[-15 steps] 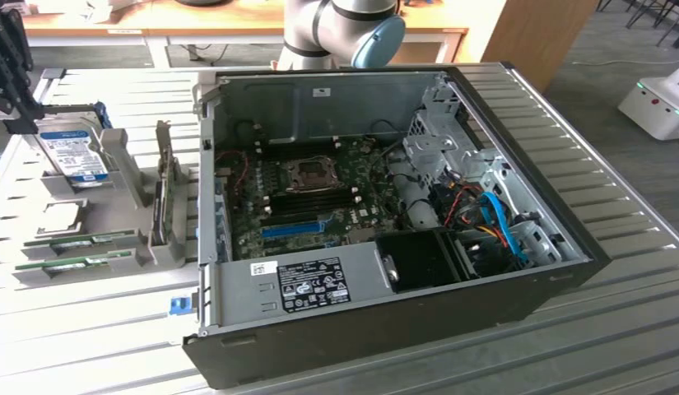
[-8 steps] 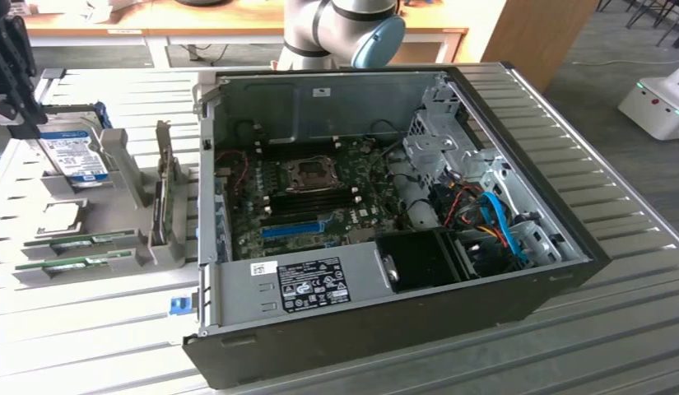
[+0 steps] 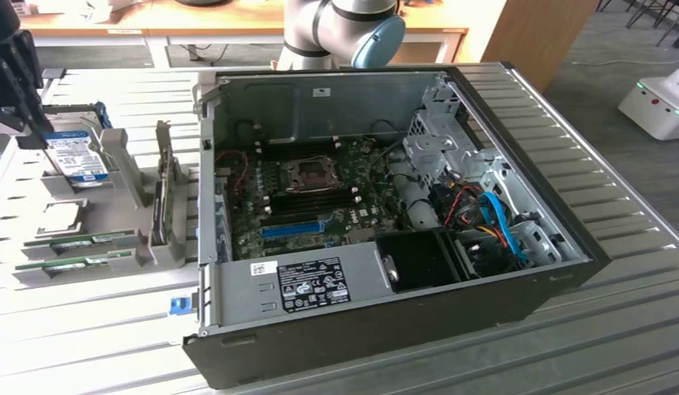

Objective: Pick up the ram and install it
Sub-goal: 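Pick up the ram and move it above insertion slot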

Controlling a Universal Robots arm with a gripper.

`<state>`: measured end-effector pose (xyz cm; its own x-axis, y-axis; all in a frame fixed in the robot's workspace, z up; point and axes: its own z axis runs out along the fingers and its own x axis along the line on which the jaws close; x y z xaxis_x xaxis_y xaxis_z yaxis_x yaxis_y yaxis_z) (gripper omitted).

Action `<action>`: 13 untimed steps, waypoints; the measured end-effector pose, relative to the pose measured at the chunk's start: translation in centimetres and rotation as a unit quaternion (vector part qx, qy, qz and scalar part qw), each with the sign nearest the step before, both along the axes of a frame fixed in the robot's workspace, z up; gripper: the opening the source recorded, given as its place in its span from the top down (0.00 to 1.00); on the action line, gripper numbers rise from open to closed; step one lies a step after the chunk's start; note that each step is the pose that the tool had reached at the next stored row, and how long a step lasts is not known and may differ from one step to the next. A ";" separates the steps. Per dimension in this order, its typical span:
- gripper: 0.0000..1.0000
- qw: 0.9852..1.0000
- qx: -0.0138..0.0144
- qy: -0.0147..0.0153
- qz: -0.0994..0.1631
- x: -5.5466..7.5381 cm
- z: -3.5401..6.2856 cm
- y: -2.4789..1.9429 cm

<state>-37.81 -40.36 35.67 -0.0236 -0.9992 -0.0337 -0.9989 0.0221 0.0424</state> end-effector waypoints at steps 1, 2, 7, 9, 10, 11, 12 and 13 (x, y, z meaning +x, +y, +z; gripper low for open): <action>0.70 1.000 0.000 0.000 0.000 0.0 -0.18 0.00; 0.70 1.000 0.000 0.000 0.000 0.0 -0.36 0.00; 0.70 1.000 0.000 0.000 0.000 0.0 -1.27 0.00; 0.70 1.000 0.000 0.000 0.000 0.0 -1.64 0.00; 0.70 1.000 0.000 0.000 0.000 0.0 -1.81 0.00; 0.70 1.000 0.000 0.000 0.000 0.0 -1.99 0.00; 0.70 1.000 0.000 0.000 0.000 0.0 -2.17 0.00; 0.70 1.000 0.000 0.000 0.000 0.0 -2.34 0.00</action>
